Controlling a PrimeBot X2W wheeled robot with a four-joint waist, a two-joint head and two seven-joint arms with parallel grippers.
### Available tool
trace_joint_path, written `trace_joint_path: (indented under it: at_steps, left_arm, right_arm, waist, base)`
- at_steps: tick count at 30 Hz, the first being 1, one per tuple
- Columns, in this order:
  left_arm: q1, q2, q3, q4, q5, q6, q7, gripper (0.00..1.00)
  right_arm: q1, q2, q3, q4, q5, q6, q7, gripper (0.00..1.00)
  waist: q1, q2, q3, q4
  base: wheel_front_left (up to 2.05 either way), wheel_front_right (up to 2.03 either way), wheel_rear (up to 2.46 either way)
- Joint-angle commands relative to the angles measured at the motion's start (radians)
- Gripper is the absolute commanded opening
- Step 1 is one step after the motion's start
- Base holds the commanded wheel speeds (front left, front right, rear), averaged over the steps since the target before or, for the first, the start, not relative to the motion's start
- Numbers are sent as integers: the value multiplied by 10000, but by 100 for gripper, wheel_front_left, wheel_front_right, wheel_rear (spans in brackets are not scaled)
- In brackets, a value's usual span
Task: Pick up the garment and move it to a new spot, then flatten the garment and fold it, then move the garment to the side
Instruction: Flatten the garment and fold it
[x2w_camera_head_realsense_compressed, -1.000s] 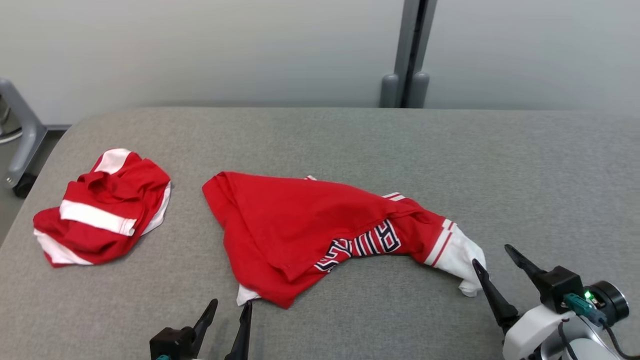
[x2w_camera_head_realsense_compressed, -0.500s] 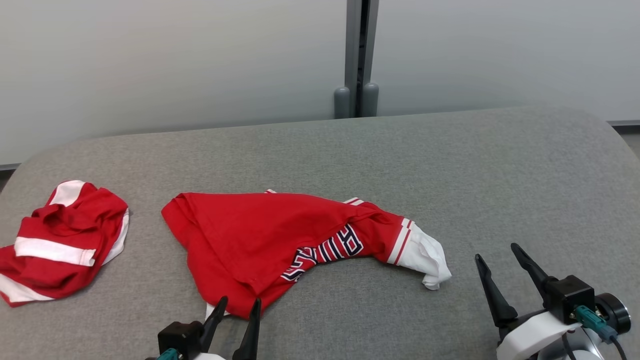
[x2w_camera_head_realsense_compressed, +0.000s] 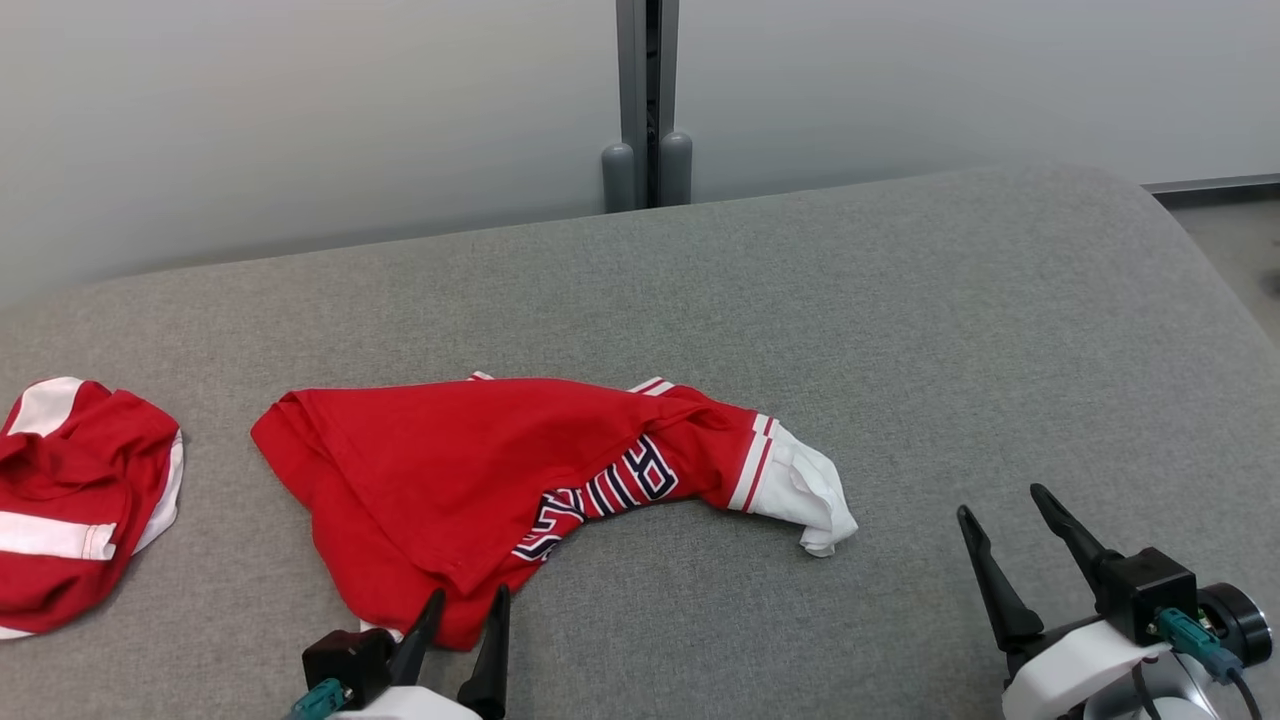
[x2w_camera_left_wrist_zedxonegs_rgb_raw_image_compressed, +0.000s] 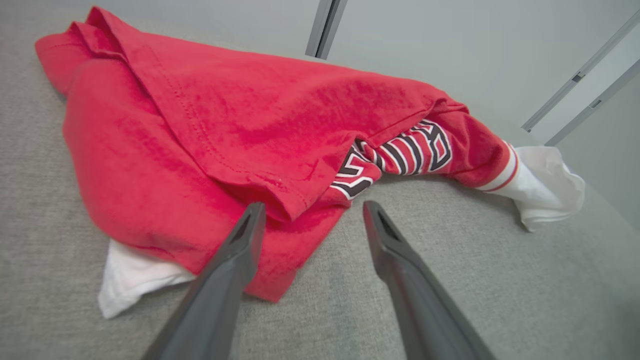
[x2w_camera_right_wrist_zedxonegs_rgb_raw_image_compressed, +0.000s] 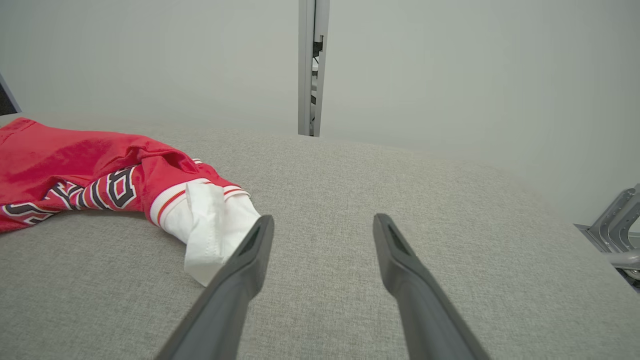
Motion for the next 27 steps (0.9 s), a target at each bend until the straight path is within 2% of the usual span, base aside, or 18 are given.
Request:
trace_joint_path:
  at_steps: [1,12,13,14,15,21,27]
  left_arm:
    - [-182,47,70,-33,-93,43,-1,100]
    - [-490,46,240,32,35,49,-1,100]
    - [-503,44,244,54,20,29,-1,95]
    - [-505,46,251,69,-16,6,-1,65]
    - [-484,43,202,128,-102,-74,-1,0]
    - [-528,46,464,-309,123,-168,-3,0]
    - [128,52,1105,-1405,769,-190,0,0]
  right_arm:
    - [-89,-63,-45,14,19,-3,-2,100]
    - [-347,-16,-7,17,82,-3,-1,100]
    - [-384,-11,-12,11,88,-3,-1,100]
    - [-404,-4,-8,7,94,-3,-1,100]
    - [-407,8,1,9,97,-3,-1,100]
    - [-310,108,-93,40,92,-3,-1,100]
    - [102,249,-278,192,198,-3,-1,100]
  waist:
    - [0,0,59,-48]
    - [0,0,379,-227]
    - [0,0,407,-239]
    - [0,0,432,-252]
    - [0,0,451,-263]
    - [0,0,368,-100]
    - [0,0,-212,727]
  base:
    - [0,0,0]
    - [0,0,0]
    - [0,0,0]
    - [0,0,0]
    - [0,0,0]
    - [0,0,0]
    - [0,0,0]
